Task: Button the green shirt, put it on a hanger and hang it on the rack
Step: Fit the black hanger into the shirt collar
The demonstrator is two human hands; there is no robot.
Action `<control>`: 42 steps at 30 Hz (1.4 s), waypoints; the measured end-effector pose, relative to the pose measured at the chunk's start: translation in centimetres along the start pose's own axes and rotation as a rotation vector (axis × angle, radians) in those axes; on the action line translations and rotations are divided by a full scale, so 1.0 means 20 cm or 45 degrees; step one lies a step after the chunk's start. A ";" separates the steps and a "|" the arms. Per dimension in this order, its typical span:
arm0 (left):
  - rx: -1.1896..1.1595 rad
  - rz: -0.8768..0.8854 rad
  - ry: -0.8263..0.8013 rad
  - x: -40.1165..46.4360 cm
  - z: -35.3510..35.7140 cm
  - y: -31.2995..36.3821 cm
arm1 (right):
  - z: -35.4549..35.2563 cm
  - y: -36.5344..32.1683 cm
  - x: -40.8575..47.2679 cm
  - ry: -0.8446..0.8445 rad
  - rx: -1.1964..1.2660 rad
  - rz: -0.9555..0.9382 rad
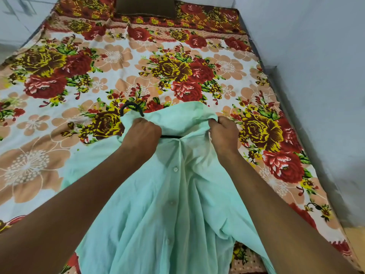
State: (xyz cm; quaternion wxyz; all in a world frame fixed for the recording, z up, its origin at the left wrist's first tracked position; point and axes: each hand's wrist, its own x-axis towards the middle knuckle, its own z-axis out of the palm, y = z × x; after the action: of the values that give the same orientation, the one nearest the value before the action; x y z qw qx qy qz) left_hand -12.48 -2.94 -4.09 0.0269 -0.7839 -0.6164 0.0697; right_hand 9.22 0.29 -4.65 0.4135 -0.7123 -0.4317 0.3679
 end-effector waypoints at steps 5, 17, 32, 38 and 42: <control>-0.296 0.164 0.208 0.04 0.08 0.01 | -0.02 -0.15 -0.13 -1.031 -0.443 -0.106; -0.487 0.530 0.260 0.07 0.31 -0.11 | 0.15 0.03 0.04 -0.535 -0.663 -0.472; -0.530 -0.468 -0.193 -0.25 0.54 -0.52 | 0.19 0.29 0.08 -0.825 -1.258 -0.391; -0.805 -0.266 0.140 -0.28 0.49 -0.55 | 0.18 0.29 -0.03 -0.660 -1.155 -0.426; -0.870 -0.187 0.431 -0.39 0.12 -0.55 | -0.01 0.08 -0.14 -0.697 -0.599 -0.422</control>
State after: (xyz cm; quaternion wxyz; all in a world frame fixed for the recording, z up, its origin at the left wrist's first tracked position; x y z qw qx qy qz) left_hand -25.24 -7.88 -4.51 -0.1294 -0.7019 -0.6453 -0.2722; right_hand 9.03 -2.75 -5.58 0.1625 -0.5838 -0.7075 0.3636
